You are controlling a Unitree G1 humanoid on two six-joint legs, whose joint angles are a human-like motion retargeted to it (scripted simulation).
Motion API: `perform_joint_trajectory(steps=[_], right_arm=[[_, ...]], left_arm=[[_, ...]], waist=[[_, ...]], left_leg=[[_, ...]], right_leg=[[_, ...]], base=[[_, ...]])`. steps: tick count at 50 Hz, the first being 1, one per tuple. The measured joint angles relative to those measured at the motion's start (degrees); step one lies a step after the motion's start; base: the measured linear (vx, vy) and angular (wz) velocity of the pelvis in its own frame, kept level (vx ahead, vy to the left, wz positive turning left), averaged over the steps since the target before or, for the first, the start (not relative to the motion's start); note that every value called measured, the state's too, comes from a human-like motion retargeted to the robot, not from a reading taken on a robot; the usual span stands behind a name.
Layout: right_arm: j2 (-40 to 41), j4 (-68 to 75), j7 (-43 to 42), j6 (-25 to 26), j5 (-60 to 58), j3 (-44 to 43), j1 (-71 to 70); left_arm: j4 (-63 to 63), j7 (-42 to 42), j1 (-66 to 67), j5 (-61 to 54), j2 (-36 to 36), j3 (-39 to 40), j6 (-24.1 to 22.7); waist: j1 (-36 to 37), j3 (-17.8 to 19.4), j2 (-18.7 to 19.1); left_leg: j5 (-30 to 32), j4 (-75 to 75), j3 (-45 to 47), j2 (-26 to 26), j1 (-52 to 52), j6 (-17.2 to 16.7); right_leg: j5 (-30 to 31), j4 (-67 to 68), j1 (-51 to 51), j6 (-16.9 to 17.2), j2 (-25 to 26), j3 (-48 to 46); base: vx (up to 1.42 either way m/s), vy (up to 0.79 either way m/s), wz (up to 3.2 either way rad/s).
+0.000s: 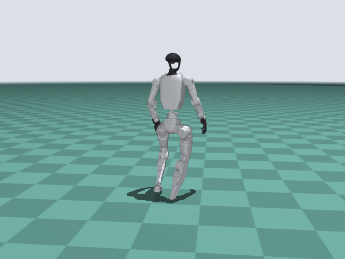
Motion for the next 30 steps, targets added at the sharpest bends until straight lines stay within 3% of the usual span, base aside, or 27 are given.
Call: perform_joint_trajectory(steps=[7,10,17,18,20,23,25,30], right_arm=[[0.34,0.66,0.65,-0.36,-1.47,-0.26,-2.37],[0.46,1.40,0.99,0.06,-2.41,-0.61,-1.69],[1.34,5.90,2.10,1.51,-3.57,-2.45,3.00],[1.48,6.46,2.42,1.73,-3.68,-2.60,3.96],[1.93,7.03,3.59,2.16,-3.70,-2.84,5.41],[1.85,6.62,5.03,2.44,-2.97,-2.11,7.09],[1.74,5.48,5.79,2.34,-2.29,-1.29,7.23],[1.85,0.13,6.36,1.44,0.48,1.41,5.49]], left_arm=[[2.70,-0.55,4.84,-0.74,-0.61,1.33,-0.21],[3.89,-1.06,6.63,-0.47,-0.95,1.79,0.21],[4.77,-2.03,7.98,-1.69,-1.11,3.78,1.17],[4.48,-1.99,7.85,-2.09,-1.09,3.97,1.23],[3.20,-2.16,7.10,-3.28,-0.26,4.34,1.58],[0.76,-1.55,5.57,-3.69,0.04,3.93,1.33],[-1.16,-0.99,3.82,-3.49,0.85,3.32,1.34],[-3.59,0.79,-2.66,-2.46,3.85,1.38,2.16]], waist=[[0.24,-1.05,-2.04],[0.12,-2.24,-1.63],[-1.38,-5.77,-6.09],[-1.99,-6.12,-7.12],[-4.44,-5.93,-12.56],[-7.22,-6.00,-14.47],[-9.17,-5.72,-15.42],[-13.64,-5.13,-15.30]], left_leg=[[7.71,-34.85,-0.03,-10.42,-3.97,-5.41],[8.35,-39.18,-1.64,-11.31,-5.85,-6.21],[12.85,-36.28,0.88,-16.49,-3.41,-2.15],[12.39,-36.18,1.37,-18.07,-2.54,-1.22],[14.78,-44.95,4.35,-26.42,3.81,1.10],[12.84,-46.00,4.82,-31.01,7.21,3.12],[11.90,-48.47,5.12,-33.89,10.51,3.89],[12.41,-61.25,3.72,-38.03,21.71,3.26]], right_leg=[[-3.23,-3.32,7.33,1.71,-3.11,2.00],[-5.64,0.38,7.48,2.21,-3.41,2.77],[-7.65,16.23,4.97,5.04,-11.71,3.35],[-5.69,20.02,4.00,6.24,-13.60,3.68],[-1.77,31.46,0.49,9.08,-21.99,5.51],[8.08,46.77,-5.52,9.36,-28.59,6.12],[10.28,55.91,-10.71,8.04,-32.64,6.78],[2.24,63.72,-23.18,5.29,-35.26,6.32]], base=[[0.51,0.12,0.00],[0.49,0.18,-0.11],[0.55,0.20,0.02],[0.54,0.20,0.44],[0.53,0.19,0.68],[0.51,0.14,0.41],[0.51,0.12,0.15],[0.52,0.07,-0.04]])
